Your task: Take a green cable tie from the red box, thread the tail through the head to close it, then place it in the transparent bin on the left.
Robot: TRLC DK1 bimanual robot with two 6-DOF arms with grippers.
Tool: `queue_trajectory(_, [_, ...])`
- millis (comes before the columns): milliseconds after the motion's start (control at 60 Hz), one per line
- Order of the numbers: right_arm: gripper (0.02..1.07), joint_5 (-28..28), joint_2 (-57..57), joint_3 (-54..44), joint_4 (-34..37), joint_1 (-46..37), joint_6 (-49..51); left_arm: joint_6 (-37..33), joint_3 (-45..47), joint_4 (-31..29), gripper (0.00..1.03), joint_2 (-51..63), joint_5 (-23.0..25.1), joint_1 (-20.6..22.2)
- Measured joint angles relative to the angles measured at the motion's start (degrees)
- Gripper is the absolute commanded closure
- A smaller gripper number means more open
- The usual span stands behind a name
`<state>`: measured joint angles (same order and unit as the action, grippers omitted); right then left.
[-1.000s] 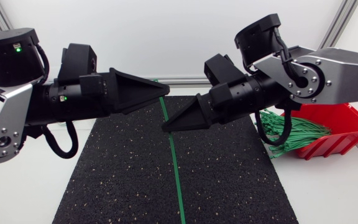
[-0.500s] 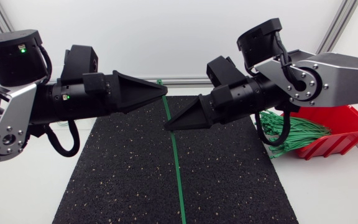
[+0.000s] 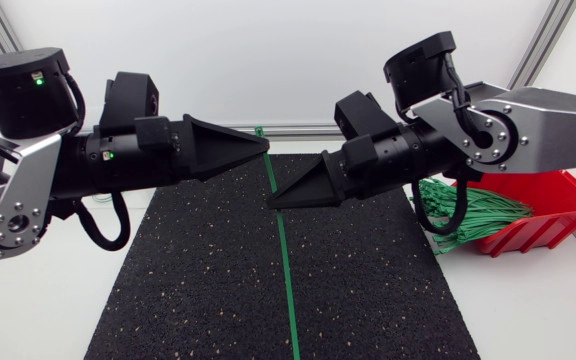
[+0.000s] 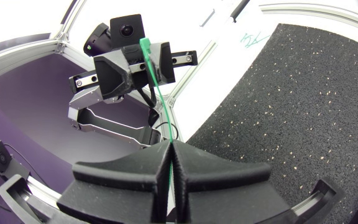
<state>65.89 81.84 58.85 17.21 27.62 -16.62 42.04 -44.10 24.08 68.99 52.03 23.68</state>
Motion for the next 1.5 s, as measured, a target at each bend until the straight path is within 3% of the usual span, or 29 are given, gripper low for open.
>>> queue_trajectory(150, [1.01,0.3,0.0,0.0,-0.7,0.0,-0.3,0.0,0.0,0.3,0.89,0.6,0.0,0.0])
queue_trajectory(1117, [1.01,0.4,-0.5,-1.6,-2.7,-0.8,-1.6,1.1,0.0,1.4,0.89,1.2,0.0,-0.4])
queue_trajectory(1200, [1.01,0.4,-0.7,-1.6,-2.9,-0.8,-1.6,1.1,0.0,1.5,1.00,1.2,0.0,-0.4])
queue_trajectory(1500, [1.01,0.4,-1.2,-1.6,-3.6,-0.5,-1.9,1.4,-0.1,1.5,1.00,1.7,0.0,-0.3])
